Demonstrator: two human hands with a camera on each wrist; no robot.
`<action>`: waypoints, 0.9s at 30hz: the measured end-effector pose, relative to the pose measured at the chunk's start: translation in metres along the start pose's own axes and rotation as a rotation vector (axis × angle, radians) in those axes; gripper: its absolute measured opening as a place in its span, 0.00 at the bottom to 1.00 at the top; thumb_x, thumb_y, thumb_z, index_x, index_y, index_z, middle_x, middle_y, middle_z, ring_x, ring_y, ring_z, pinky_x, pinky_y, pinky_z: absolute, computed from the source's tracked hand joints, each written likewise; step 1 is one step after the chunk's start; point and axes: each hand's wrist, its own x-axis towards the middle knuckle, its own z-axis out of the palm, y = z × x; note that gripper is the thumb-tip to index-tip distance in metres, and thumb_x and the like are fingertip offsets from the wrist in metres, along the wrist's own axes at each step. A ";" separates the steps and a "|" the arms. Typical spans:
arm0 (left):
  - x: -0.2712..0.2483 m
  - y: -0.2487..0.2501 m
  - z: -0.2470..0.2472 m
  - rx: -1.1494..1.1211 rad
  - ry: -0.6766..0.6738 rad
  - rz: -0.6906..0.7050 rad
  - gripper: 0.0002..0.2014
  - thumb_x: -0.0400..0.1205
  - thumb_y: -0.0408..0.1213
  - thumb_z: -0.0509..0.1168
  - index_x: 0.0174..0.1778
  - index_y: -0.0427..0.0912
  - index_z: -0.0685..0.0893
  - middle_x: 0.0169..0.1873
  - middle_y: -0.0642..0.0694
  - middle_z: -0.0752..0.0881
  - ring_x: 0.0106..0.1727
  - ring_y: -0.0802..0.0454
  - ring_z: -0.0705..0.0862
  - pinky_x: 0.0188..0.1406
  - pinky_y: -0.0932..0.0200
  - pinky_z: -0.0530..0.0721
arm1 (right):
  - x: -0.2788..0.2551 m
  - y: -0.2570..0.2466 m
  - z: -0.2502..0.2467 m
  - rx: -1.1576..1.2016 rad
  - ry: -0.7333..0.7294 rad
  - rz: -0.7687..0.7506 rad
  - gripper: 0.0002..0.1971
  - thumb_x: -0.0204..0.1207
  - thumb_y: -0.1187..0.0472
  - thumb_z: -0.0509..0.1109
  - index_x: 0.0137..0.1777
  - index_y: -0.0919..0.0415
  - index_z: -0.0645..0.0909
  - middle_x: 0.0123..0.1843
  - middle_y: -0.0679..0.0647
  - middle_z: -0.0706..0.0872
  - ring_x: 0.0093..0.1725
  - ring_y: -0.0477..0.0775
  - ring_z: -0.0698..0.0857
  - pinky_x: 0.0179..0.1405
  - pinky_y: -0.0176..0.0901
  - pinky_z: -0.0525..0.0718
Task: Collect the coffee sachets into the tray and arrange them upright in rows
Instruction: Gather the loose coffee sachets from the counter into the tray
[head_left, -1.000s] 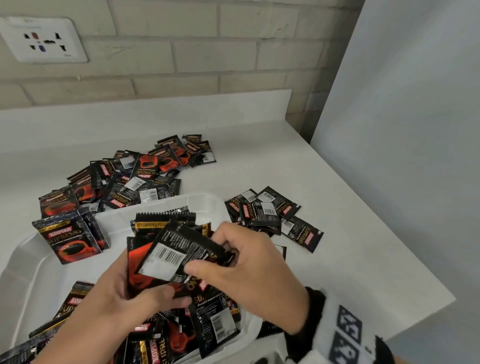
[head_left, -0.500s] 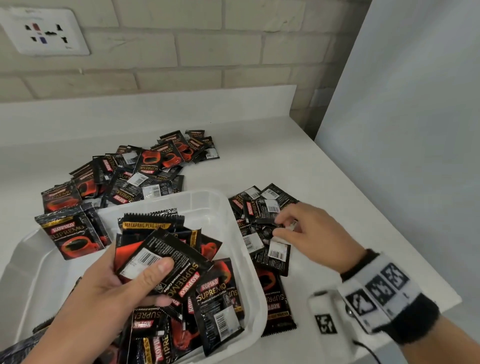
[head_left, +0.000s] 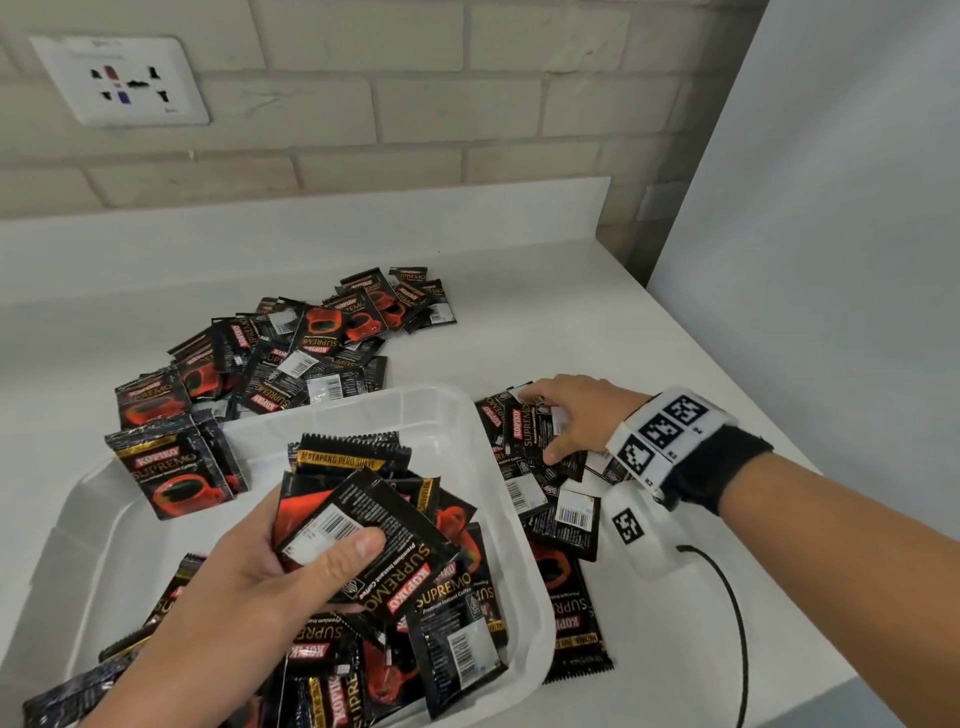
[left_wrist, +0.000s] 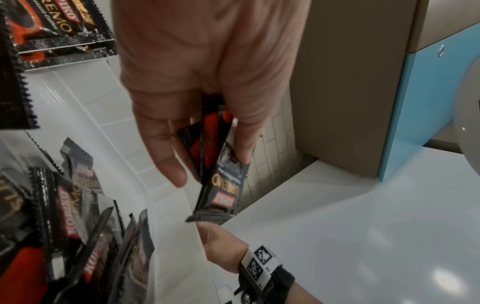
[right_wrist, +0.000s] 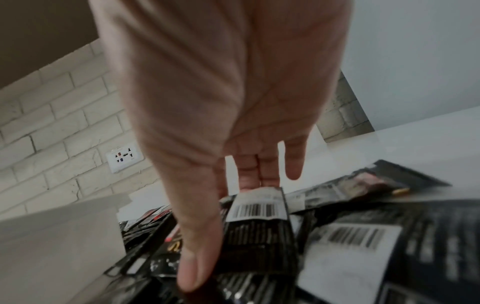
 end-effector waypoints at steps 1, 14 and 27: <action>0.000 0.001 0.001 0.004 0.004 0.000 0.29 0.51 0.53 0.78 0.45 0.45 0.82 0.36 0.48 0.92 0.35 0.54 0.90 0.20 0.71 0.81 | 0.000 0.000 0.001 -0.033 0.009 0.017 0.39 0.69 0.55 0.76 0.78 0.52 0.61 0.72 0.53 0.72 0.70 0.54 0.72 0.69 0.49 0.69; -0.002 0.002 -0.001 -0.003 -0.017 -0.085 0.40 0.40 0.61 0.80 0.47 0.50 0.81 0.38 0.52 0.92 0.37 0.54 0.91 0.24 0.64 0.85 | -0.075 -0.034 -0.012 0.656 0.339 -0.304 0.13 0.79 0.59 0.64 0.61 0.49 0.70 0.60 0.44 0.82 0.60 0.44 0.80 0.59 0.37 0.76; -0.013 0.014 0.006 -0.057 -0.013 -0.173 0.24 0.44 0.38 0.82 0.36 0.58 0.88 0.32 0.56 0.91 0.31 0.64 0.88 0.39 0.56 0.74 | -0.095 -0.110 0.038 0.894 0.271 -0.442 0.25 0.69 0.49 0.68 0.66 0.51 0.70 0.65 0.47 0.69 0.65 0.40 0.70 0.60 0.39 0.78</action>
